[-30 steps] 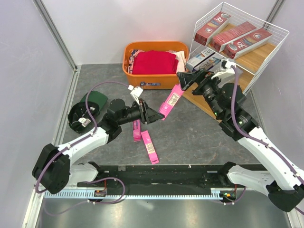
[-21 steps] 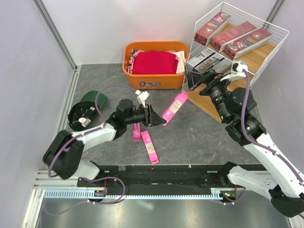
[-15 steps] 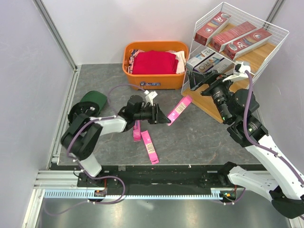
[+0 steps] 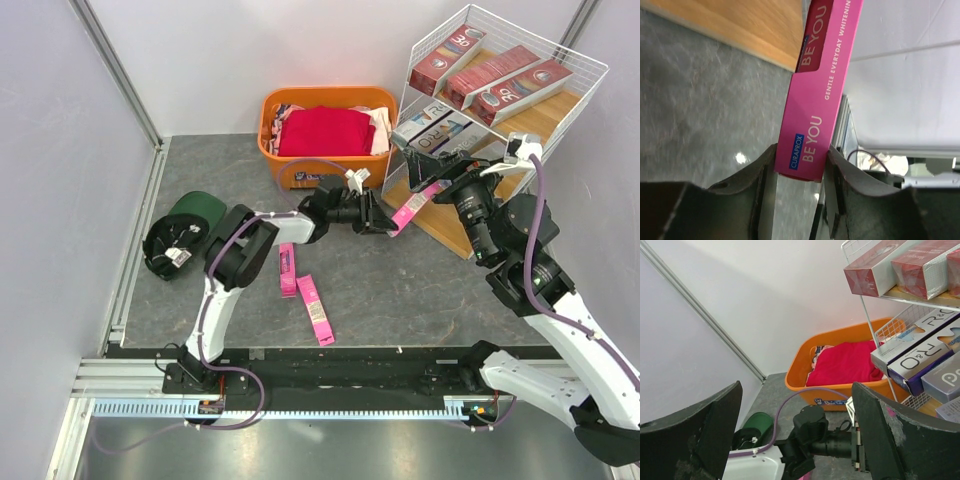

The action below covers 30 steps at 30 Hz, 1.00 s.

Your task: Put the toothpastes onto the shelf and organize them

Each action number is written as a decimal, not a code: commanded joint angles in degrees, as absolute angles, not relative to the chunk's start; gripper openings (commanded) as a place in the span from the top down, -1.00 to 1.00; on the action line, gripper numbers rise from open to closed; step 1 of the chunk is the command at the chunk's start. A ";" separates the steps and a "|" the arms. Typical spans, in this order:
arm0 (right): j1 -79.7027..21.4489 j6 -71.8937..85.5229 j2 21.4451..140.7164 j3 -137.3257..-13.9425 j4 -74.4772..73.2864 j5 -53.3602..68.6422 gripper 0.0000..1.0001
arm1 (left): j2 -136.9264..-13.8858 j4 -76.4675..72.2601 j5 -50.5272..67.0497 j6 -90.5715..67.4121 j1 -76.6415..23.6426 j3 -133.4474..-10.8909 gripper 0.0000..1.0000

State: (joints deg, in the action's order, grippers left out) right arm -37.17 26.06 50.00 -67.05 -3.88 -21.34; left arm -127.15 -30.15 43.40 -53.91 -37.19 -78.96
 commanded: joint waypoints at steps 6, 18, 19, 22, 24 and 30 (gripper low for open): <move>-37.35 23.91 48.69 -67.32 -4.66 -23.64 -0.96 | -138.59 -30.60 41.22 -62.76 -39.11 -97.98 0.54; -37.35 22.85 47.73 -67.24 -5.89 -24.52 -0.96 | -144.23 -19.16 31.03 -62.67 -40.61 -110.31 0.19; -37.35 22.85 47.72 -67.32 -5.98 -24.61 -0.96 | -143.71 -18.81 30.16 -62.40 -40.61 -110.13 0.08; -37.35 22.85 47.72 -67.24 -6.24 -24.52 -0.96 | -142.56 -18.11 28.31 -61.00 -40.61 -108.64 -0.23; -37.35 22.77 47.72 -67.24 -6.42 -24.35 -0.96 | -140.98 -17.93 27.69 -59.68 -40.61 -107.06 -0.33; -37.35 22.94 47.72 -67.24 -6.50 -23.91 -0.96 | -135.62 -17.93 24.35 -56.43 -40.52 -101.61 -0.66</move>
